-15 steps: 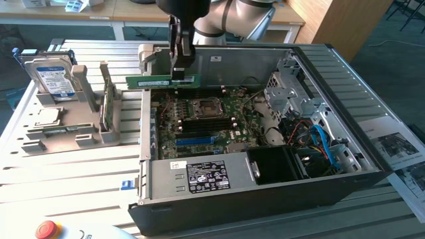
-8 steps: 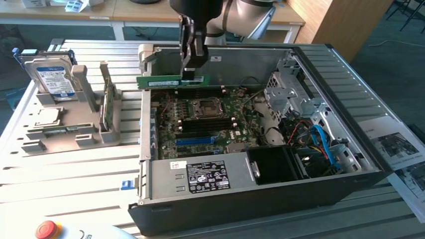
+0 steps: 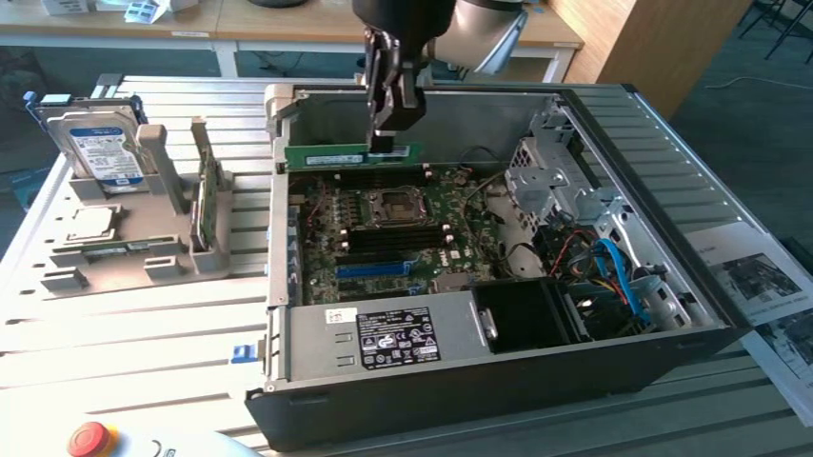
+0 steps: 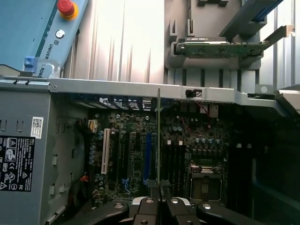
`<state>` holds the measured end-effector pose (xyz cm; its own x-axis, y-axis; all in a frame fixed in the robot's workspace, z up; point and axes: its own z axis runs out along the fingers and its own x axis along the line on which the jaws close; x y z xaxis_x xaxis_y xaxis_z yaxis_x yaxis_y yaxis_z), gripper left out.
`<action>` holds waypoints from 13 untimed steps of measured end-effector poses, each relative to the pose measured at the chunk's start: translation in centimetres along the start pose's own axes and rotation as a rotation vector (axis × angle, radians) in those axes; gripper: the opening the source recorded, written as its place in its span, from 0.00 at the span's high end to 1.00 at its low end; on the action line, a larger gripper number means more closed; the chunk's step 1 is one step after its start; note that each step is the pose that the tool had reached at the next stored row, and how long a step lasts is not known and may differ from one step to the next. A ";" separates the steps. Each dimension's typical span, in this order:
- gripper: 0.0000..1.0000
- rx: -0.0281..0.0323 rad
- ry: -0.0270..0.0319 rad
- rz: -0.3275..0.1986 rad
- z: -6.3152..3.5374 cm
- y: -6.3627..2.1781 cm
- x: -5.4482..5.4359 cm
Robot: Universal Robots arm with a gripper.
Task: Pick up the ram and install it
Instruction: 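Pick up the ram and move it above insertion slot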
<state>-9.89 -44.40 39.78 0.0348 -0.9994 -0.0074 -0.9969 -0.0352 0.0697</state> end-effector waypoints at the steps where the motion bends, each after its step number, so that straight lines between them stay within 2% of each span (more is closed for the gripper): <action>1: 0.88 0.0000 0.0000 0.000 -0.02 -0.28 0.0; 13: 0.88 0.0000 0.0000 0.000 -0.23 -3.29 0.3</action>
<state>-6.58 -44.55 39.78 0.0348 -0.9994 -0.0074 -0.9969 -0.0352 0.0696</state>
